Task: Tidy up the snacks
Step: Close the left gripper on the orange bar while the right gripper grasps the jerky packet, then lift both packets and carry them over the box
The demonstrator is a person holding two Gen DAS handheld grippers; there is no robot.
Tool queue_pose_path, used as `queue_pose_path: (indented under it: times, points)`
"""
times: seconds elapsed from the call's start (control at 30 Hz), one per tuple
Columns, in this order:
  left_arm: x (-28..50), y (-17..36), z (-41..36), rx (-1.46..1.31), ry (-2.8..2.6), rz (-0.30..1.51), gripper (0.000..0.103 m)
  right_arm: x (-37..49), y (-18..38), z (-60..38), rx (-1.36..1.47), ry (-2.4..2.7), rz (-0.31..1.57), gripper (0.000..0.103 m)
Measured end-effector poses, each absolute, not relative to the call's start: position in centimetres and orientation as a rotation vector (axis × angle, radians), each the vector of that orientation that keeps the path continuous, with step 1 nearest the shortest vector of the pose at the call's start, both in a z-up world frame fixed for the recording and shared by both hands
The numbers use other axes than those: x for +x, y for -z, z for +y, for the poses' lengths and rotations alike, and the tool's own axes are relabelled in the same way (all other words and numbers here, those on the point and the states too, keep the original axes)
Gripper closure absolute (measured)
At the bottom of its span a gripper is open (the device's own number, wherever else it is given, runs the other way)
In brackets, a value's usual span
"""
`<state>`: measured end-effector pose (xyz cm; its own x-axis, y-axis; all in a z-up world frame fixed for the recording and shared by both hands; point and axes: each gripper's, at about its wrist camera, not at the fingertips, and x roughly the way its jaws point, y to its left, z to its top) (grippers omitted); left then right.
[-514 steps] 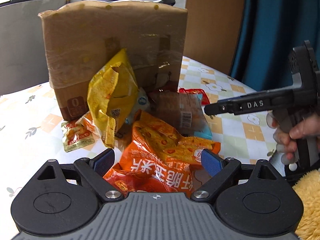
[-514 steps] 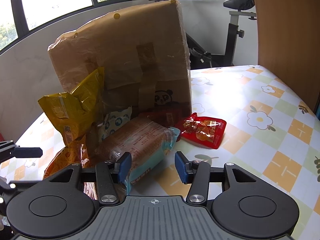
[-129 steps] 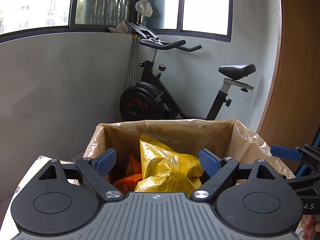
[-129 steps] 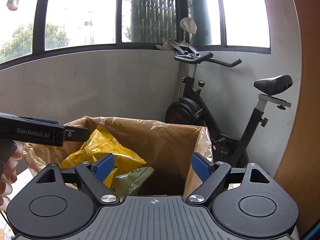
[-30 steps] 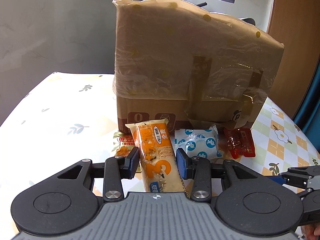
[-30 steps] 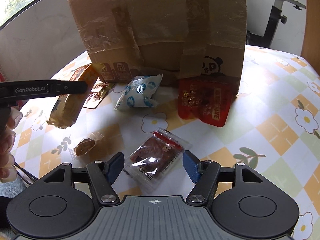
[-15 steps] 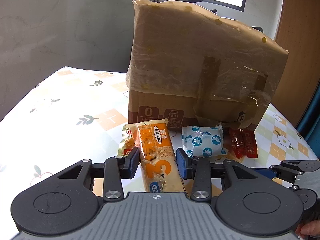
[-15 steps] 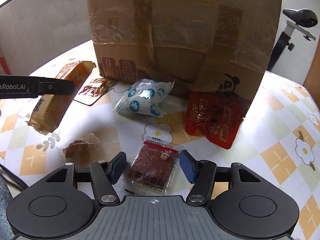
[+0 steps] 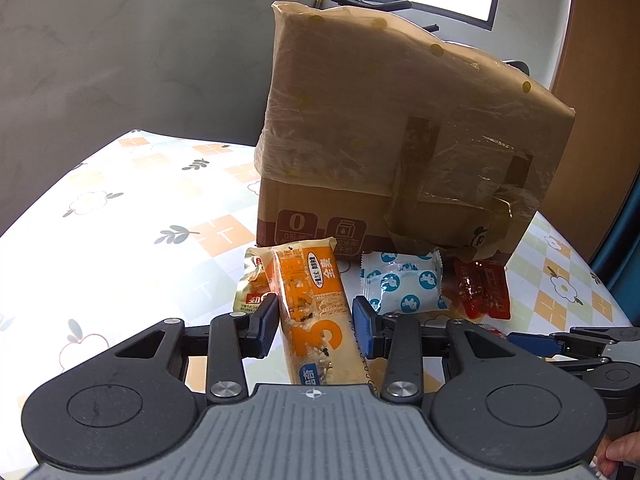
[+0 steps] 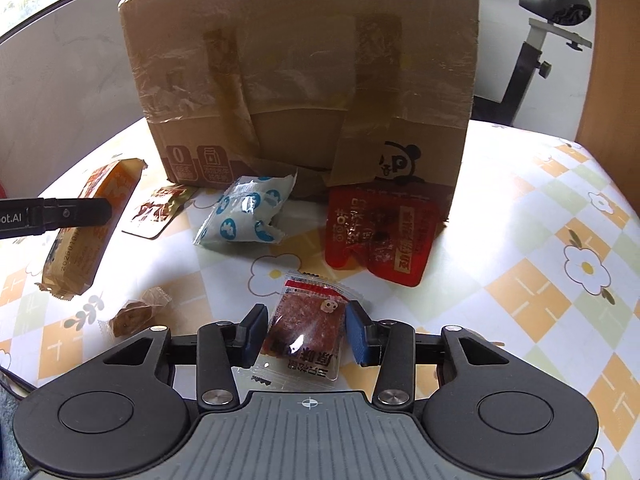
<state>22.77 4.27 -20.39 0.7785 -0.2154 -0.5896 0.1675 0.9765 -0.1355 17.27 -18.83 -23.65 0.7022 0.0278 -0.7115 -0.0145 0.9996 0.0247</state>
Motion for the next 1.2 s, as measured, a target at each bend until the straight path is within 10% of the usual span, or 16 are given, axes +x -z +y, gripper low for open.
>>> queue_pose_path:
  times: [1.2]
  points:
    - [23.5, 9.9, 2.3, -0.040, 0.327, 0.395, 0.061, 17.4, 8.7, -20.3, -0.144, -0.064, 0.414, 0.064]
